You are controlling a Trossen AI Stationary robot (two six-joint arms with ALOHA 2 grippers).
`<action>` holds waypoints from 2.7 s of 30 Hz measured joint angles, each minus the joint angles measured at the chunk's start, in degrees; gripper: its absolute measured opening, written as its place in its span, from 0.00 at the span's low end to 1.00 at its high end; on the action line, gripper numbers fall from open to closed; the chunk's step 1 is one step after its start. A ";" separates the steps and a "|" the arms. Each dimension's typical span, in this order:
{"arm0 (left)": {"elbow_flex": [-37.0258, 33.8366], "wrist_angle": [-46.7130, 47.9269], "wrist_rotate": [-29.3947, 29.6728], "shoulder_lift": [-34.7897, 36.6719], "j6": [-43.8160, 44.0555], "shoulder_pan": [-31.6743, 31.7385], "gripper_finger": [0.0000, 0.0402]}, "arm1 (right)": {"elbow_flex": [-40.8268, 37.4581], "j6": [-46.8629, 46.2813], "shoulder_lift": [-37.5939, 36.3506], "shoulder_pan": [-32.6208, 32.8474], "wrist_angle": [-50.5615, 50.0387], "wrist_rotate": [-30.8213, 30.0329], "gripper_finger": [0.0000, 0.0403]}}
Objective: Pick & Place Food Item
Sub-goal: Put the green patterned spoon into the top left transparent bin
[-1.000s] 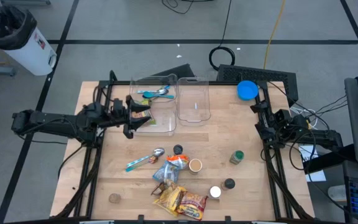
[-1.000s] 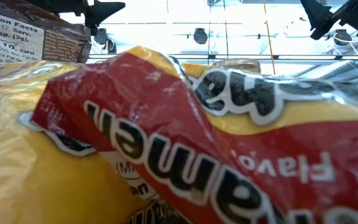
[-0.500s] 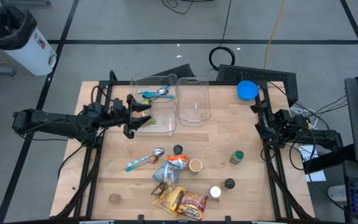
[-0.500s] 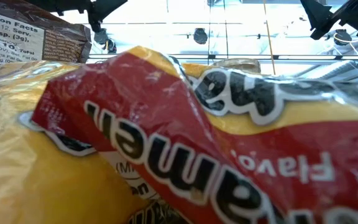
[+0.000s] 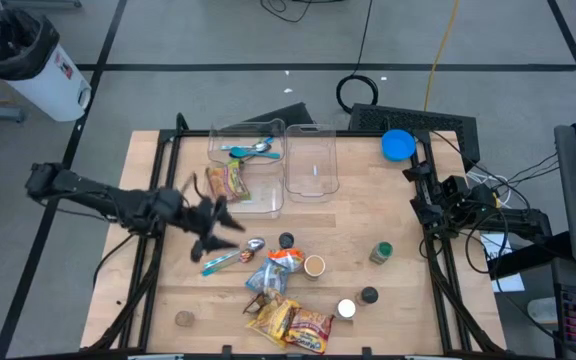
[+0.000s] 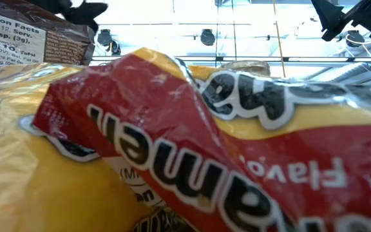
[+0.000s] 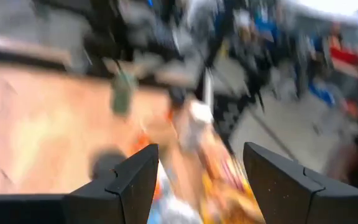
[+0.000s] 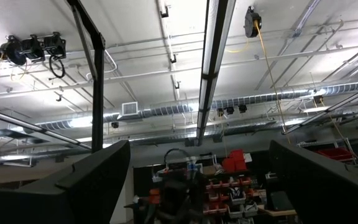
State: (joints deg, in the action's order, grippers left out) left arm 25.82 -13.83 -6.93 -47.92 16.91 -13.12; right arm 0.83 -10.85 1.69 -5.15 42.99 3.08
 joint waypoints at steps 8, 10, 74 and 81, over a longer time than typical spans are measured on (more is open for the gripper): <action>0.00 21.92 15.58 -0.50 6.26 -13.56 0.61 | 0.01 0.00 -0.01 0.00 0.00 0.01 0.94; 0.00 26.47 19.04 -0.85 10.15 -15.94 0.61 | 0.00 0.00 0.00 0.00 0.01 0.01 0.94; 14.32 35.31 38.48 -14.63 1.04 -15.24 0.08 | 0.01 0.00 -0.02 0.00 0.04 -0.01 0.94; 16.93 37.28 42.18 -6.20 -15.01 -7.53 0.09 | -0.01 -0.02 -0.02 0.00 0.06 -0.01 0.94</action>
State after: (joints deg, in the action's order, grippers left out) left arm 42.75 23.44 35.26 -54.13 1.91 -20.65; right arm 0.82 -10.87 1.67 -5.15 43.05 3.07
